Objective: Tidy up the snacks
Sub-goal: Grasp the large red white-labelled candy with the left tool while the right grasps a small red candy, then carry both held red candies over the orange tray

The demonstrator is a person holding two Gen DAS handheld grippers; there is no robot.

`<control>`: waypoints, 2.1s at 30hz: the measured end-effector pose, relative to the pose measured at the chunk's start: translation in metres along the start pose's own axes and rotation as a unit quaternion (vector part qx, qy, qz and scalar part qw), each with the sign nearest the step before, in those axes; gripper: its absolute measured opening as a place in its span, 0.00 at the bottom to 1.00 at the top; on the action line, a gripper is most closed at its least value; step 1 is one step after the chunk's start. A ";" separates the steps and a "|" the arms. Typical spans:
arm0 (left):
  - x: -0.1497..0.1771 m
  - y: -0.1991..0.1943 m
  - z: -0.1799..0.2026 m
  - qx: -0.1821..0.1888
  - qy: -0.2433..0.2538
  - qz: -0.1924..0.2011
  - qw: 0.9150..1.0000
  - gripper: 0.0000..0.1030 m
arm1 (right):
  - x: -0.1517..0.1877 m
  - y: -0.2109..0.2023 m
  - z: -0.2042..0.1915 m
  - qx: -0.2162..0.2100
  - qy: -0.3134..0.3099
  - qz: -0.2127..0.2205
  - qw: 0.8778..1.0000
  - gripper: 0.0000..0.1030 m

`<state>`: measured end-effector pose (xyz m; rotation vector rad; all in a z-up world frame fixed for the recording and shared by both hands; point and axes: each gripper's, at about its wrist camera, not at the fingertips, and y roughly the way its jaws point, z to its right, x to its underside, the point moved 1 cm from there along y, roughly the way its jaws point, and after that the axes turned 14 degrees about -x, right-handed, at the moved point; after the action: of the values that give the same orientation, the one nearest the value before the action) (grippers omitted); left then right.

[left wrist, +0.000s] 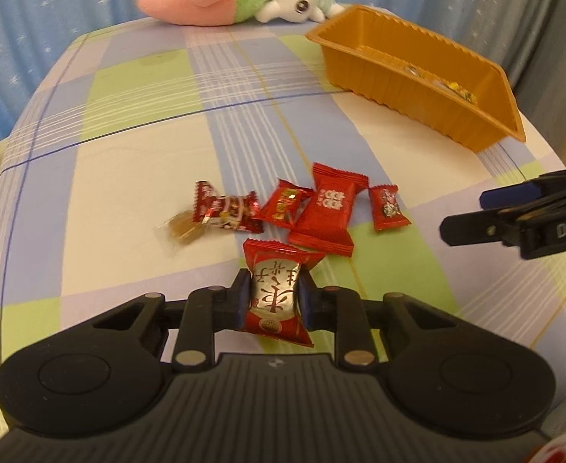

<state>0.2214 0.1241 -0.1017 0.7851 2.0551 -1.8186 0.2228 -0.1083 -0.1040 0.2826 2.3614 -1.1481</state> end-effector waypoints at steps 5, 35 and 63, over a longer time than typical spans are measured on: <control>0.000 -0.008 -0.016 -0.016 -0.037 0.003 0.999 0.22 | -0.008 0.015 -0.014 -0.010 -0.038 -0.005 0.999 0.75; 0.015 -0.016 -0.074 -0.079 -0.135 -0.017 0.988 0.22 | -0.024 0.066 -0.020 0.004 -0.088 -0.038 0.995 0.17; -0.076 -0.049 0.019 -0.009 -0.086 0.064 0.994 0.22 | -0.053 -0.053 0.023 -0.035 -0.047 0.065 0.996 0.17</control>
<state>0.2523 0.0867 -0.0230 0.7121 1.8664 -1.7322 0.2553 -0.1575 -0.0523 0.3442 2.2604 -0.9952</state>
